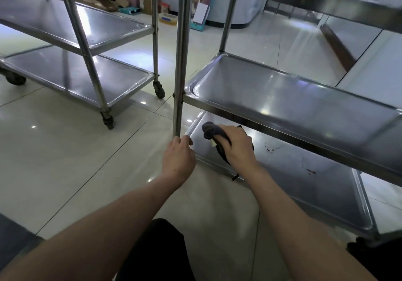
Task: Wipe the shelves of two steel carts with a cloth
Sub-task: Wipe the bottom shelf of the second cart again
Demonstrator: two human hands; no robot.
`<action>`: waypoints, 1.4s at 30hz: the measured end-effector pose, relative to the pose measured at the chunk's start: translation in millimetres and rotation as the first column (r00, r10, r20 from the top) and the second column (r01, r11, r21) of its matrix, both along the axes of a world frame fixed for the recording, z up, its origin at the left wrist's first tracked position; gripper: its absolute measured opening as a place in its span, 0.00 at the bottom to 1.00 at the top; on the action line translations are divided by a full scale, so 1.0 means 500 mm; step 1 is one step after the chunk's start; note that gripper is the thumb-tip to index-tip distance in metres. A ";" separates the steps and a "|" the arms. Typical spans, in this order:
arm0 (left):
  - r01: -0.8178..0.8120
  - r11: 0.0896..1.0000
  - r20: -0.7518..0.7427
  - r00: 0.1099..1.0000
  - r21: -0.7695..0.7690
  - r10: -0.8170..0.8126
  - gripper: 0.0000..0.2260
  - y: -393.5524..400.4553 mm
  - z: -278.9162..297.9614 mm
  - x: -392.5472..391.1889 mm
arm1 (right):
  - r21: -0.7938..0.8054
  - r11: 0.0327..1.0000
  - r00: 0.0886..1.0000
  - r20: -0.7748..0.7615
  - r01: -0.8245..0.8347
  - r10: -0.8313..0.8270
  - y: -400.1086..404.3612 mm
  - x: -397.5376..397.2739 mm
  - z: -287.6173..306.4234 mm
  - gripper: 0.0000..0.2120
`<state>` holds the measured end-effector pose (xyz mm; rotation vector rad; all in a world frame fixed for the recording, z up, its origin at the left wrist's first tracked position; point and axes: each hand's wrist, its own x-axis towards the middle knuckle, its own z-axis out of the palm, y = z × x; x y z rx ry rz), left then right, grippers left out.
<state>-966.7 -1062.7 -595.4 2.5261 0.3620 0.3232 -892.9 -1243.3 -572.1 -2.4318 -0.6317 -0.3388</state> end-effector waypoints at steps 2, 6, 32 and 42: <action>0.016 1.000 -0.004 1.000 0.022 -0.016 0.11 -0.022 -0.017 0.000 | 0.077 0.996 0.997 -0.067 0.054 -0.049 -0.029 -0.008 -0.042 0.15; 0.047 0.999 -0.014 0.999 -0.002 -0.047 0.11 -0.075 -0.067 0.022 | 0.204 0.975 0.989 -0.133 0.084 -0.057 -0.099 0.001 -0.146 0.14; 0.098 0.967 0.026 0.994 0.236 -0.107 0.26 -0.133 -0.396 0.138 | -0.394 0.897 0.937 -0.191 0.199 -0.292 -0.151 0.123 -0.419 0.24; 0.130 0.952 -0.072 0.991 0.276 -0.115 0.23 -0.125 -0.416 0.159 | -0.494 0.855 0.914 -0.252 0.159 -0.317 -0.150 0.185 -0.439 0.26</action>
